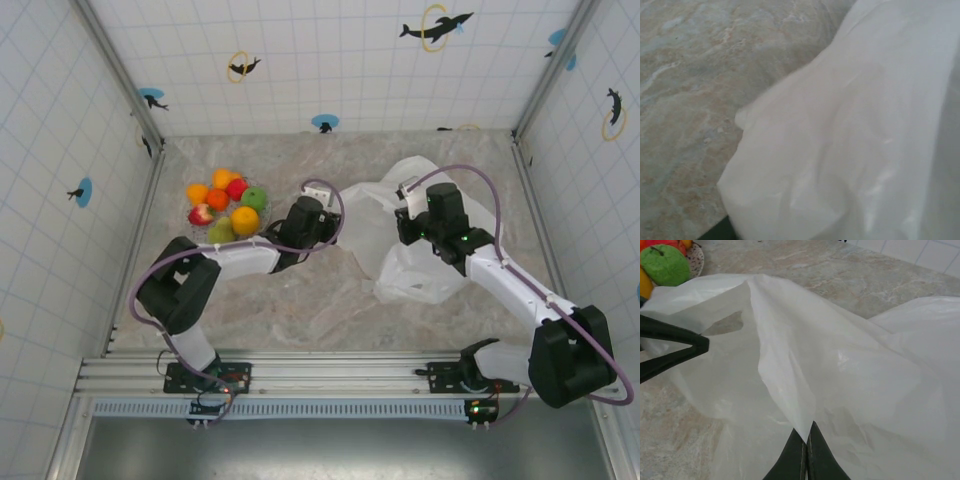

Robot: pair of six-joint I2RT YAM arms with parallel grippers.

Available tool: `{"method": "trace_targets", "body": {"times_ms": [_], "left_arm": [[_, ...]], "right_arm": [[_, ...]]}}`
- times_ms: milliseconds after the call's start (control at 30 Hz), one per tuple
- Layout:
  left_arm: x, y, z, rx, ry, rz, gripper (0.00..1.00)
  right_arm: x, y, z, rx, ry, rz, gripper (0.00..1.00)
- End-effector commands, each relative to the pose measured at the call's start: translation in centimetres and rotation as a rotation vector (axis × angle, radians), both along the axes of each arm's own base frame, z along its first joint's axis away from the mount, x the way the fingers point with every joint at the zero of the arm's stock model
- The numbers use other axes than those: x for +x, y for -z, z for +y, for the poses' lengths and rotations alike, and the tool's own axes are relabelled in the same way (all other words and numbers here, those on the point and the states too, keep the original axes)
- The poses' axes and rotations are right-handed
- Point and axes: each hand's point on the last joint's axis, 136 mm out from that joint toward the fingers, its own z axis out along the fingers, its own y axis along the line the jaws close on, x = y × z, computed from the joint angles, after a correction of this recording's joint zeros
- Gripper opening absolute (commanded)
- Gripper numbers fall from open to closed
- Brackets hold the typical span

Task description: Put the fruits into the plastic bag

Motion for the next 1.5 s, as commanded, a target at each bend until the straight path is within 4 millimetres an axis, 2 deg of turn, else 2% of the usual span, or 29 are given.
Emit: {"method": "trace_targets", "body": {"times_ms": [0, 67, 167, 333, 433, 533, 700, 867, 1000, 1167, 1333, 1467], "left_arm": [[-1.4, -3.9, -0.8, -0.084, 0.079, -0.035, 0.11], [-1.9, -4.9, -0.5, -0.095, 0.084, -0.034, 0.01], [-2.5, -6.5, -0.3, -0.125, 0.081, -0.013, 0.00], [-3.7, -8.2, -1.2, -0.216, 0.123, 0.044, 0.00], [-4.0, -8.7, -1.7, -0.254, 0.139, 0.062, 0.00], [-4.2, -9.2, -1.9, -0.274, 0.148, 0.069, 0.00], [-4.5, -9.6, -2.1, -0.301, 0.158, 0.087, 0.00], [-4.8, -9.8, -2.1, -0.309, 0.166, 0.094, 0.00], [-5.0, -9.6, -2.0, -0.305, 0.167, 0.104, 0.00], [-5.1, -9.2, -1.9, -0.305, 0.167, 0.120, 0.00], [-4.9, -9.3, -1.8, -0.315, 0.167, 0.124, 0.00], [-5.2, -9.5, -1.9, -0.328, 0.185, 0.131, 0.00]], "right_arm": [[1.6, -1.2, -0.3, -0.075, 0.057, -0.070, 0.00], [2.2, -1.1, -0.4, -0.135, 0.088, -0.090, 0.00], [3.0, -1.5, -0.5, -0.215, 0.137, -0.127, 0.11], [2.9, -2.2, 0.4, -0.299, 0.155, -0.172, 0.35], [2.3, -1.8, 0.8, -0.315, 0.157, -0.185, 0.48], [1.6, -0.9, 0.5, -0.337, 0.167, -0.192, 0.69], [0.8, 0.4, -0.4, -0.379, 0.178, -0.212, 0.84], [0.5, 1.7, -1.9, -0.461, 0.203, -0.245, 0.93], [1.3, 1.1, -2.1, -0.485, 0.226, -0.318, 0.94], [2.4, 1.1, -1.3, -0.510, 0.216, -0.353, 0.95], [1.7, 2.3, 0.2, -0.487, 0.127, -0.328, 0.97], [2.0, 3.2, -0.6, -0.516, 0.149, -0.330, 0.99]]}}
